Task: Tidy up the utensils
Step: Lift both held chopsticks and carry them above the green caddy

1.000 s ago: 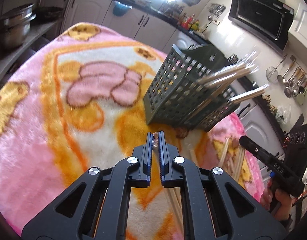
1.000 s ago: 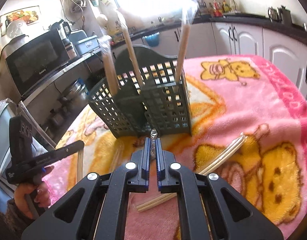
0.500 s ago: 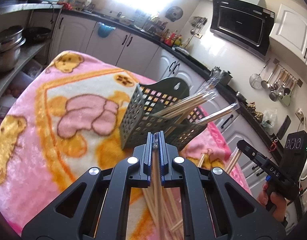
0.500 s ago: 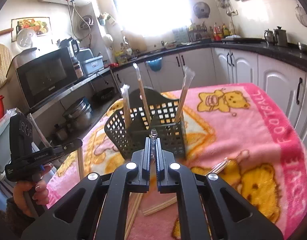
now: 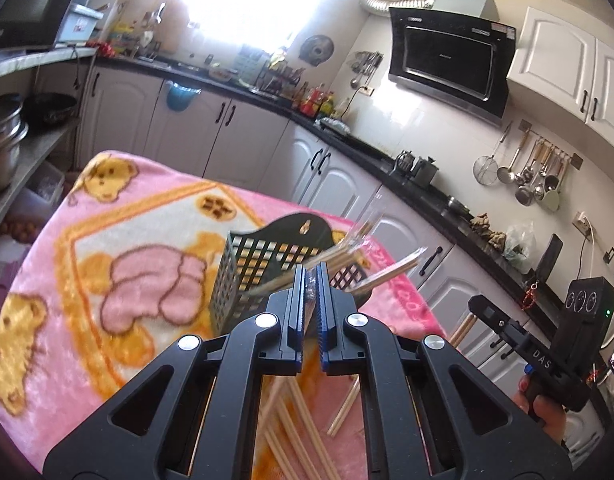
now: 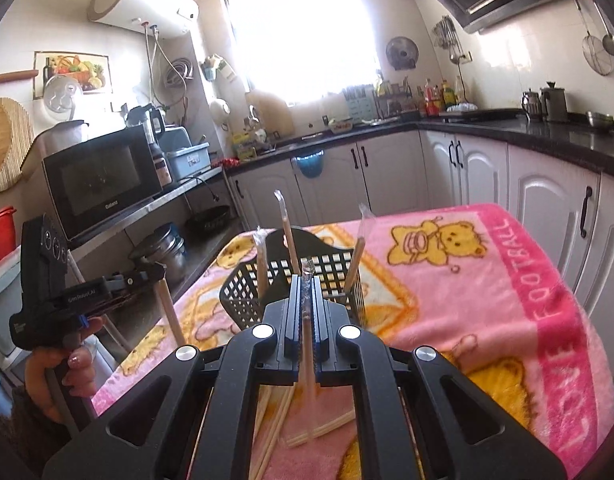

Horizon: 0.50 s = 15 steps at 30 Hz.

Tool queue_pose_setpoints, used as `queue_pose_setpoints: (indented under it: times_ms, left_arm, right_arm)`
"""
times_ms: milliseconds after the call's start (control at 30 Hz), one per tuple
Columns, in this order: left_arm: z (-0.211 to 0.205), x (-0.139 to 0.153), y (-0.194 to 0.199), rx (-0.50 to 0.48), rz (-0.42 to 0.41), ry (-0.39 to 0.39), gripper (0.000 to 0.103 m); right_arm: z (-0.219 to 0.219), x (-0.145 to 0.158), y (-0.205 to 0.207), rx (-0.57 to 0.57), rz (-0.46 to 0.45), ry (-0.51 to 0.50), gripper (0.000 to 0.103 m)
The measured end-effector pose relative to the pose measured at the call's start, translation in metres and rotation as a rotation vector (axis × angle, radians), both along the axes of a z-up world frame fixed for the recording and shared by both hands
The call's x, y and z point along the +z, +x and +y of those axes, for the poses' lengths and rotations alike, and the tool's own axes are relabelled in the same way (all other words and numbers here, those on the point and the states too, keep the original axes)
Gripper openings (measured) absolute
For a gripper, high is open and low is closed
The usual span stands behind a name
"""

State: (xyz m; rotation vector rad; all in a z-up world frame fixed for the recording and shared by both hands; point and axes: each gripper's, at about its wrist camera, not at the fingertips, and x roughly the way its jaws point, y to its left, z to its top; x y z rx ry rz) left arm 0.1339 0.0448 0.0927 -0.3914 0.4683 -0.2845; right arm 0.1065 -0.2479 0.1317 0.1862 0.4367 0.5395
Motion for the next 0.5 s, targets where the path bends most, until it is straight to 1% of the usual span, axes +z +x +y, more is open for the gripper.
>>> queue_pose_setpoints:
  times_ms: [133, 500]
  left_arm:
    - [-0.003, 0.014, 0.001, -0.008, -0.034, 0.013, 0.003]
    - [-0.004, 0.047, 0.003, -0.022, -0.121, 0.017, 0.003]
  right_arm:
    - [0.000, 0.008, -0.002, 0.007, -0.025, 0.001, 0.005]
    - [0.007, 0.029, -0.004, 0.030, -0.089, -0.001, 0.005]
